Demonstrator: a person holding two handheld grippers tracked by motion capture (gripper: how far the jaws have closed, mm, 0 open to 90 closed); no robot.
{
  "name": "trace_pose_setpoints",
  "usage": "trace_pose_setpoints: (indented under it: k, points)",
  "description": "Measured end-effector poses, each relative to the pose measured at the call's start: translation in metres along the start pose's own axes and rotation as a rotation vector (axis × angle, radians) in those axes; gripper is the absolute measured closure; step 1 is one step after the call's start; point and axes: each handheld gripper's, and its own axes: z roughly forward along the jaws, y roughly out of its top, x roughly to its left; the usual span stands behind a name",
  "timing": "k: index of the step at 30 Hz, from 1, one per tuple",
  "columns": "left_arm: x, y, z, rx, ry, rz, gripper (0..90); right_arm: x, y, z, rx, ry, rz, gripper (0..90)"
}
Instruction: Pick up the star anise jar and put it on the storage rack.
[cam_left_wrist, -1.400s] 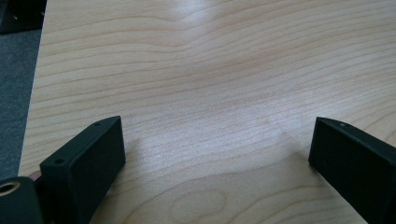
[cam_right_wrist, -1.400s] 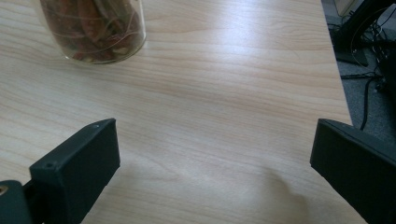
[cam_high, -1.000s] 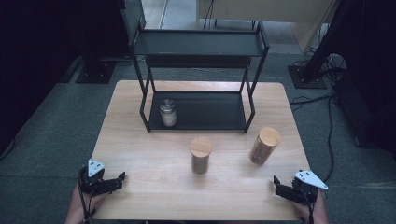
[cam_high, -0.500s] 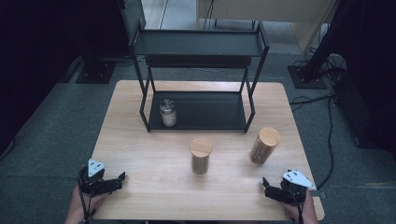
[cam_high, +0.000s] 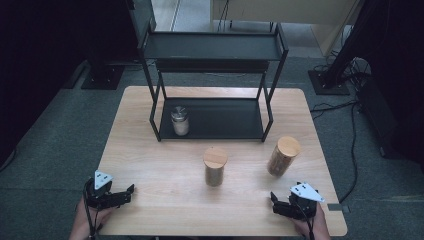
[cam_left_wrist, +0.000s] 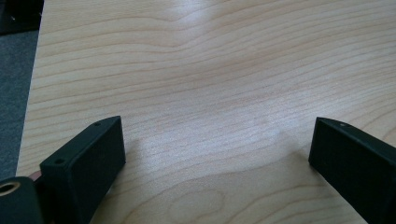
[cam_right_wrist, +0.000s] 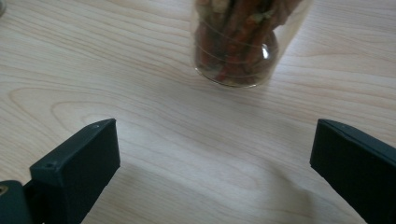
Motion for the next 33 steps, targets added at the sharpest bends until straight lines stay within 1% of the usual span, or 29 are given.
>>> trace_pose_setpoints:
  k: [3, 7, 13, 20, 23, 28, 33]
  points:
    - [0.000, 0.000, 0.000, 0.001, -0.001, 0.000, 3.8, 0.005, 0.001, 0.001, 0.004, 0.010, -0.004, 1.2]
    - [0.000, 0.000, 0.000, 0.000, -0.002, 0.003, 3.8, 0.013, 0.002, 0.003, 0.011, 0.020, -0.023, 1.1]
    - [0.000, 0.000, 0.000, 0.000, -0.004, 0.003, 3.8, 0.024, 0.005, 0.004, 0.010, 0.046, -0.025, 1.2]
    - [0.000, 0.000, 0.000, 0.000, -0.004, 0.003, 3.8, 0.039, 0.008, 0.007, 0.013, 0.071, -0.043, 1.1]
    - [0.000, 0.000, 0.000, 0.000, -0.004, 0.003, 3.8, 0.044, 0.009, 0.009, 0.017, 0.074, -0.049, 1.2]
    - [0.000, 0.000, 0.000, 0.000, -0.005, 0.004, 3.8, 0.051, 0.012, 0.012, 0.020, 0.079, -0.045, 1.2]
    - [0.000, 0.000, 0.000, 0.000, -0.005, 0.004, 3.8, 0.060, 0.015, 0.015, 0.020, 0.100, -0.058, 1.2]
